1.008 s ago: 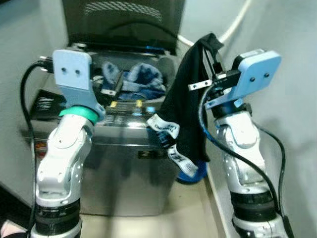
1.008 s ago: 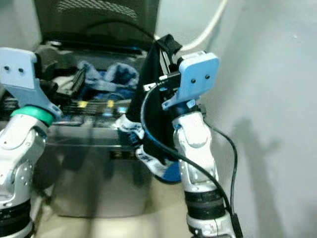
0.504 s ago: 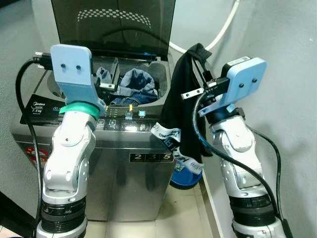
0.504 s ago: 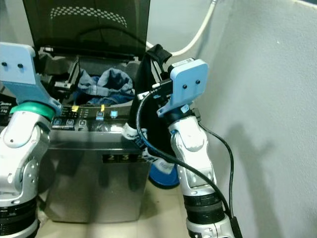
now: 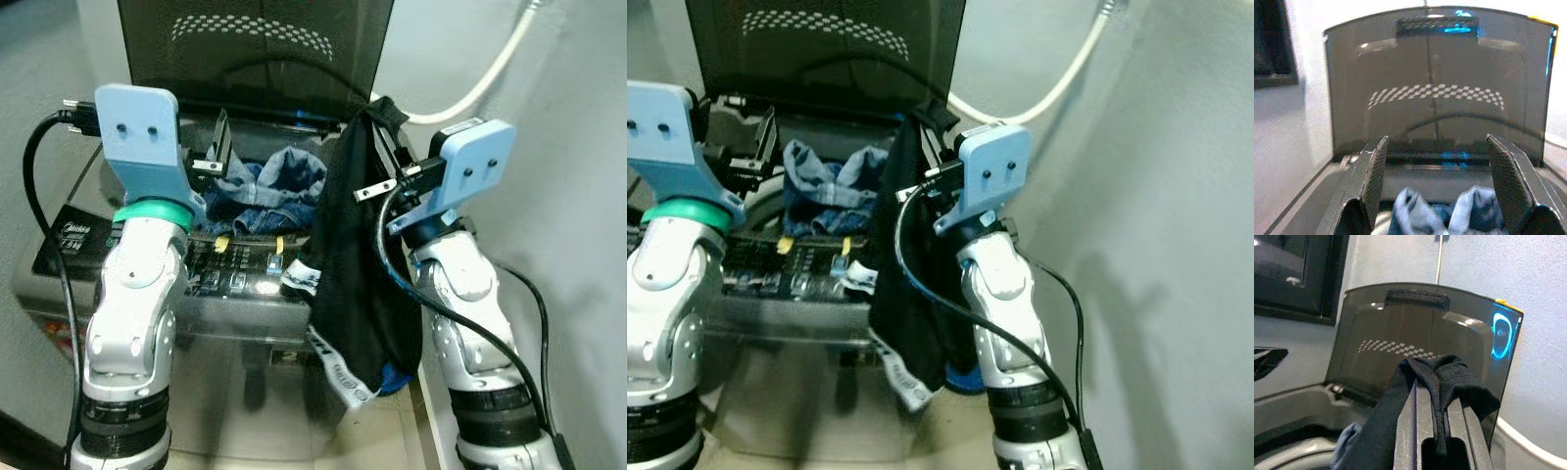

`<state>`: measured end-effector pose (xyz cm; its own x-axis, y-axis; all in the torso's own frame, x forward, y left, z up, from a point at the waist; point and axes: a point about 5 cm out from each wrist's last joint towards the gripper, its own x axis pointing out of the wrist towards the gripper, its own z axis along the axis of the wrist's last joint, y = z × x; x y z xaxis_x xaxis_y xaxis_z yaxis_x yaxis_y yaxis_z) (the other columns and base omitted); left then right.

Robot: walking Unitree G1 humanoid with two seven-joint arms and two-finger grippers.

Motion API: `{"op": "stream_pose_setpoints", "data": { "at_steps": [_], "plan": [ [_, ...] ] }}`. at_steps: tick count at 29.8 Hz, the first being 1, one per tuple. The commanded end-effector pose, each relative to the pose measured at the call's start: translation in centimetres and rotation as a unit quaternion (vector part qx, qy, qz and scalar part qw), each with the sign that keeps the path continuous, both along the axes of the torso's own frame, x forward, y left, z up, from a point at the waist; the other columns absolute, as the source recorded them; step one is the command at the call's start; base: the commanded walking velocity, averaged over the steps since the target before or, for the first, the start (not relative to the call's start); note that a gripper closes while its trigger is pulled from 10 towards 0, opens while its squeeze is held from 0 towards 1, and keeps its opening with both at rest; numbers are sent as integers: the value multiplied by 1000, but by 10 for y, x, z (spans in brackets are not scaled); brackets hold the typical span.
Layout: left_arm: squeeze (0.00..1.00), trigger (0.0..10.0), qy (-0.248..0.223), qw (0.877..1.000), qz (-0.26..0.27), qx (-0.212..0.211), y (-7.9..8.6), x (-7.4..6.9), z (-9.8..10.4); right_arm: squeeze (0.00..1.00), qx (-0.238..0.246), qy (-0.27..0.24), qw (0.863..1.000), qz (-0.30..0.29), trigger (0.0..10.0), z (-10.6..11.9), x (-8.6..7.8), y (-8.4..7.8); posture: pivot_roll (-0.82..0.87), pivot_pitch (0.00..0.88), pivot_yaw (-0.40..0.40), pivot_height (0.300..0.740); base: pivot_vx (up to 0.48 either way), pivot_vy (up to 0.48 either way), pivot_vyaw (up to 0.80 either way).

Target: Clothes washing

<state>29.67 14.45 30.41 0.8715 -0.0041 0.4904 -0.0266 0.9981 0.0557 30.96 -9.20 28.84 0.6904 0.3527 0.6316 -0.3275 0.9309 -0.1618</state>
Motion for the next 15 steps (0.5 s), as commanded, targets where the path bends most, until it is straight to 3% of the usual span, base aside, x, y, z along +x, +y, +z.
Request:
{"op": "stream_pose_setpoints", "data": {
  "at_steps": [1,15],
  "plan": [
    [0,10000,0,1000,-12,8,-6,0,-1,0,3,4,1000,-11,10000,-2,2,-7,139,19,-13,735,0,0,0],
    [0,10000,1,999,-47,13,-16,3,1,0,3,8,1000,-16,10000,-5,2,-8,136,26,-8,735,0,0,0]
  ]
}}
